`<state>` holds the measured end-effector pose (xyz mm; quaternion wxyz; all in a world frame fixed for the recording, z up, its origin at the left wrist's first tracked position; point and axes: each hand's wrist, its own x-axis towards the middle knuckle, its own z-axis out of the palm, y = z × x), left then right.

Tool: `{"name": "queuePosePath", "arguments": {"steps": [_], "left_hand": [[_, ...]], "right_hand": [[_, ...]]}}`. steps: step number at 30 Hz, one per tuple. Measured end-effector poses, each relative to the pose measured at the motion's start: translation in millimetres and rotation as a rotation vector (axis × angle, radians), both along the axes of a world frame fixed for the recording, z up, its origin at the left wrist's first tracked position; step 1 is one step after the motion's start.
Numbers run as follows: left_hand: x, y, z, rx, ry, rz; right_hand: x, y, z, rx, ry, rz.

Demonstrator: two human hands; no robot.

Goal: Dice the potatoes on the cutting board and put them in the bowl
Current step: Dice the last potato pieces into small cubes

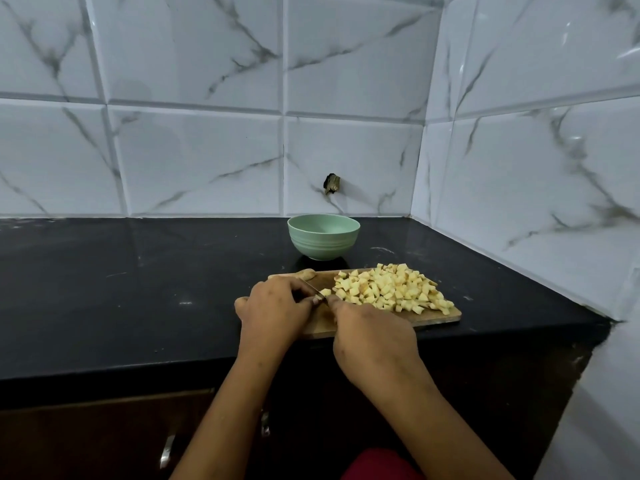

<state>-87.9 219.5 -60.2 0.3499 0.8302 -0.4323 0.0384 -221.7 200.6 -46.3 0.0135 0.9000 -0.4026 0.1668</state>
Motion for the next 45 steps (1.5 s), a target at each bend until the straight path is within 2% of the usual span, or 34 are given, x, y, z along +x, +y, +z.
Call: {"name": "queuePosePath", "arguments": {"steps": [7,18,25,30,38,45], "left_hand": [[1,3,1,-0.035,0.051,0.001],[0,5,2,-0.039,0.079,0.02],[0,7,4,-0.04,0.103,0.007],[4,6,3,-0.031,0.143,-0.051],[6,6,2,-0.073,0.165,-0.06],[11,1,-1,-0.076,0.162,-0.035]], "right_hand": [[-9,2,-3,-0.019,-0.112,0.009],[5,0,1,0.027,0.004,0.016],[-5,3,-3,-0.001,-0.132,0.041],[-10,8,0,0.01,-0.153,0.072],[-10,10,-3,0.024,-0.122,0.057],[-3,4,-1,0.05,-0.012,0.038]]}}
